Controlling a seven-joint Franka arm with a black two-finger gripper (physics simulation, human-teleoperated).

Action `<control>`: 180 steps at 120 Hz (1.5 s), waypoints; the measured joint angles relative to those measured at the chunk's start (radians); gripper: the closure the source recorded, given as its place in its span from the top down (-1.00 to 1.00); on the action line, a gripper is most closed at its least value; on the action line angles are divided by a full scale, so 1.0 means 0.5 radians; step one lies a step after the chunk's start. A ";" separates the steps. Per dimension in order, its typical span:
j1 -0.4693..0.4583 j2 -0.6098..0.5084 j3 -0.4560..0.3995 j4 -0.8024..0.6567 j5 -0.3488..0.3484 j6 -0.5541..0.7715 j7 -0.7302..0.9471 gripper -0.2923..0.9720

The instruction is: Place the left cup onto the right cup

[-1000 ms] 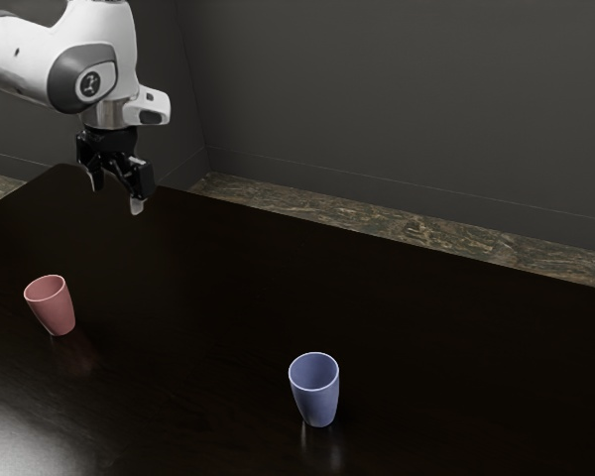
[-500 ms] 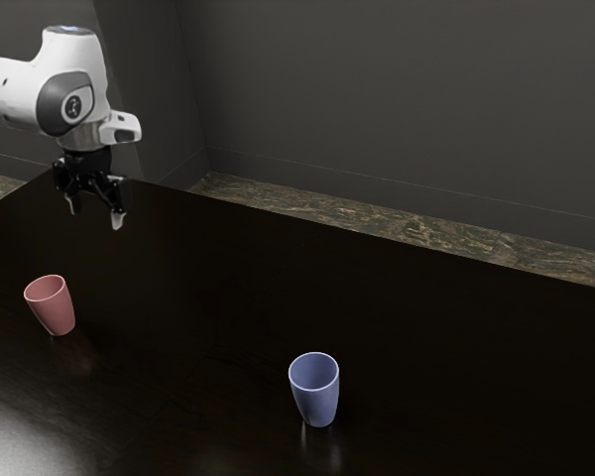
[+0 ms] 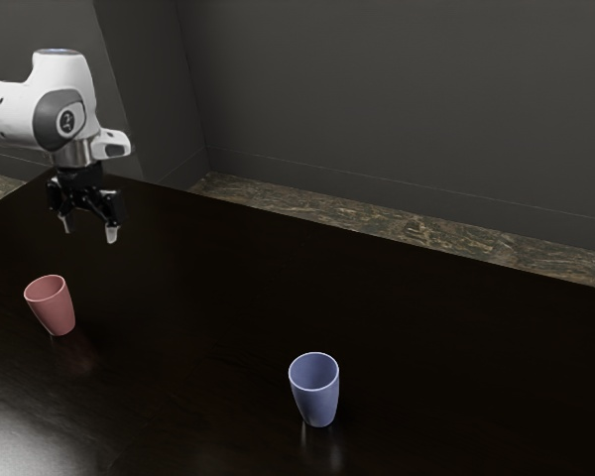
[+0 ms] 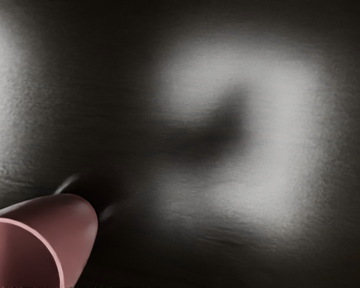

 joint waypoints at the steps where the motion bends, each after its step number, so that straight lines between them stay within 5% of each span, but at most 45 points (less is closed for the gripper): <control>1: 0.005 0.003 0.000 0.000 -0.002 0.000 0.000 0.54; 100: 0.288 0.289 0.000 0.006 -0.098 0.278 0.302 0.54; 180: 0.311 0.107 0.003 -0.273 -0.104 0.327 0.462 0.54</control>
